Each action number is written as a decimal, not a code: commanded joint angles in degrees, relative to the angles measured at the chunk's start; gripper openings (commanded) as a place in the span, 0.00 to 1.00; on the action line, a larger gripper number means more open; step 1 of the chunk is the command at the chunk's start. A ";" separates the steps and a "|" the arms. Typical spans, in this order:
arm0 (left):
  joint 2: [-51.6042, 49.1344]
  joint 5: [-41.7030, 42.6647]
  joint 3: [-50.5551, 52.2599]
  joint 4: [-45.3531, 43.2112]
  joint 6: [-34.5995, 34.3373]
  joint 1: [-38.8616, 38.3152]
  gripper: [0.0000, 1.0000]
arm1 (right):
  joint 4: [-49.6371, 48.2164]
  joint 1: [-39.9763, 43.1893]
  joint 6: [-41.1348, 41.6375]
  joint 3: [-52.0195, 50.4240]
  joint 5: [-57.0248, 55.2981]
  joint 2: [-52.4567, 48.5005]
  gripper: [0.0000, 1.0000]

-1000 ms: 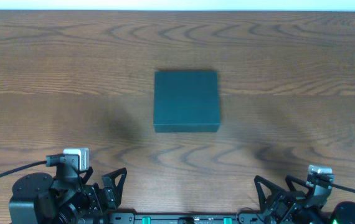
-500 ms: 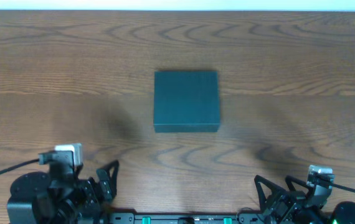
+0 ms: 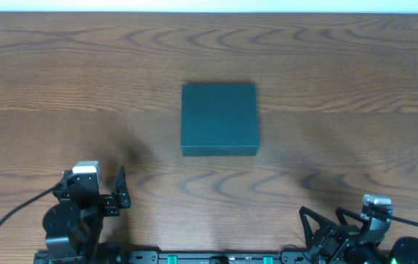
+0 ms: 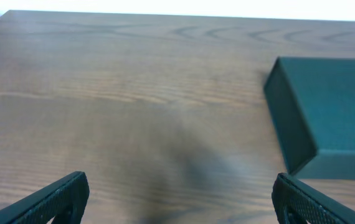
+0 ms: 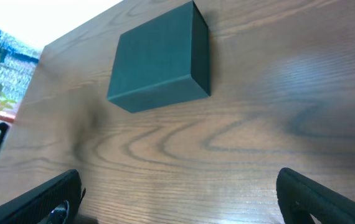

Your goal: Pack container

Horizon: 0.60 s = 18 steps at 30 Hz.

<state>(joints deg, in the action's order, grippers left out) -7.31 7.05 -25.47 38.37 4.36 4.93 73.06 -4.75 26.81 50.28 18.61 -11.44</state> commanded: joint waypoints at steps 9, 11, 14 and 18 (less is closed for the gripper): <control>7.10 -3.19 11.17 -1.44 -3.10 2.29 0.95 | 0.04 -0.57 0.81 -0.15 0.44 0.31 0.99; 7.10 -3.04 12.57 -1.38 -3.10 2.27 0.95 | 0.04 -0.57 0.81 -0.15 0.44 0.31 0.99; 7.10 -3.06 14.01 -1.14 -3.06 2.27 0.95 | 0.04 -0.57 0.81 -0.15 0.44 0.31 0.99; 7.06 -2.97 16.39 -0.57 -3.06 2.12 0.95 | 0.04 -0.57 0.81 -0.15 0.44 0.31 0.99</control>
<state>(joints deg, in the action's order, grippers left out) -0.67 4.47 -9.69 37.52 1.52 6.98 73.06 -4.75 26.81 50.24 18.63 -11.44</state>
